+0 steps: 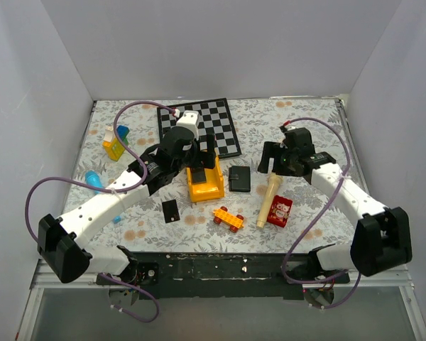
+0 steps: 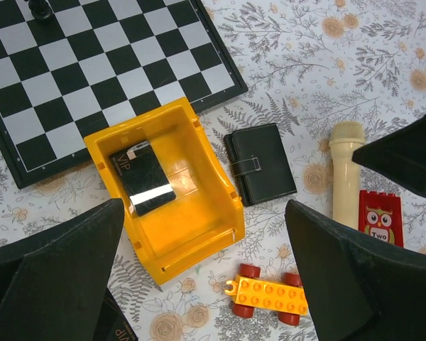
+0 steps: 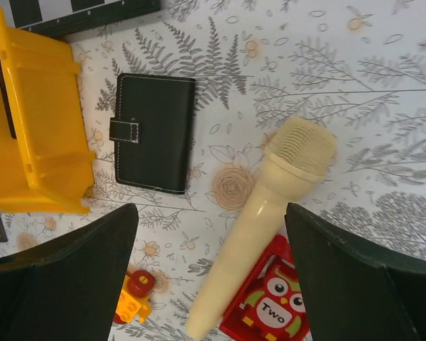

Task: Put the credit cards into the card holder
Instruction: Open the card holder at the center of the board.

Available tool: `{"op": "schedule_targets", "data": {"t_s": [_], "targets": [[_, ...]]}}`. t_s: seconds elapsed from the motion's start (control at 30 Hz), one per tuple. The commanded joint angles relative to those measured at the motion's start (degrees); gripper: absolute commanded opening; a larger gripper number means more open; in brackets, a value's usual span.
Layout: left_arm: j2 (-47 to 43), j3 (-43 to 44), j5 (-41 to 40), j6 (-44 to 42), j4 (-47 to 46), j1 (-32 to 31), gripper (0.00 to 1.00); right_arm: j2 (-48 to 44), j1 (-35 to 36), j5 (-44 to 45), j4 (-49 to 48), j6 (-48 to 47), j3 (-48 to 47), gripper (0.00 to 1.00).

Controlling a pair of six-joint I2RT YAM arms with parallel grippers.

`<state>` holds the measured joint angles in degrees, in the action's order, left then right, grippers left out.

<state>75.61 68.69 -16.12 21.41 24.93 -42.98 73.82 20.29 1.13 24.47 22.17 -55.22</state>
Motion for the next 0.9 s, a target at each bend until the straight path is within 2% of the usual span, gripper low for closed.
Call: {"op": "schedule_targets", "data": {"t_s": [0.0, 0.07, 0.27, 0.33, 0.43, 0.5, 0.6, 0.73, 0.87], "targets": [[-3.19, -1.01, -0.76, 0.56, -0.76, 0.09, 0.98, 5.01, -0.17, -11.65, -7.58, -0.73, -1.55, 0.92], [-2.93, -0.92, -0.58, 0.65, -0.15, 0.09, 0.98, 7.9, -0.17, -15.08, -9.96, -0.64, -1.99, 0.86], [-3.02, -1.1, -1.19, 0.65, 0.74, 0.18, 0.98, 15.64, -0.17, -18.09, -12.33, 0.85, -3.4, 0.58], [-3.28, -1.19, -1.37, 0.56, 0.82, 0.18, 0.98, 17.14, -0.17, -17.39, -12.69, 1.47, -3.58, 0.57], [-3.28, -1.45, -1.46, 0.48, 0.82, 0.27, 0.98, 18.98, -0.17, -15.81, -11.99, 2.17, -4.28, 0.73], [-3.37, -1.54, -1.55, 0.39, 0.82, 0.18, 0.98, 19.95, -0.17, -15.36, -11.64, 2.35, -4.72, 0.75], [-3.28, -1.62, -1.63, 0.3, 0.82, 0.27, 0.98, 21.71, -0.17, -15.62, -11.64, 2.7, -5.16, 0.73], [-3.28, -1.8, -1.9, 0.12, 0.74, 0.27, 0.98, 23.73, -0.17, -17.03, -12.69, 3.4, -5.16, 0.65], [-3.02, -1.98, -1.81, 0.12, 0.56, 0.27, 0.98, 25.23, -0.17, -17.21, -13.48, 4.1, -5.07, 0.63]]}}
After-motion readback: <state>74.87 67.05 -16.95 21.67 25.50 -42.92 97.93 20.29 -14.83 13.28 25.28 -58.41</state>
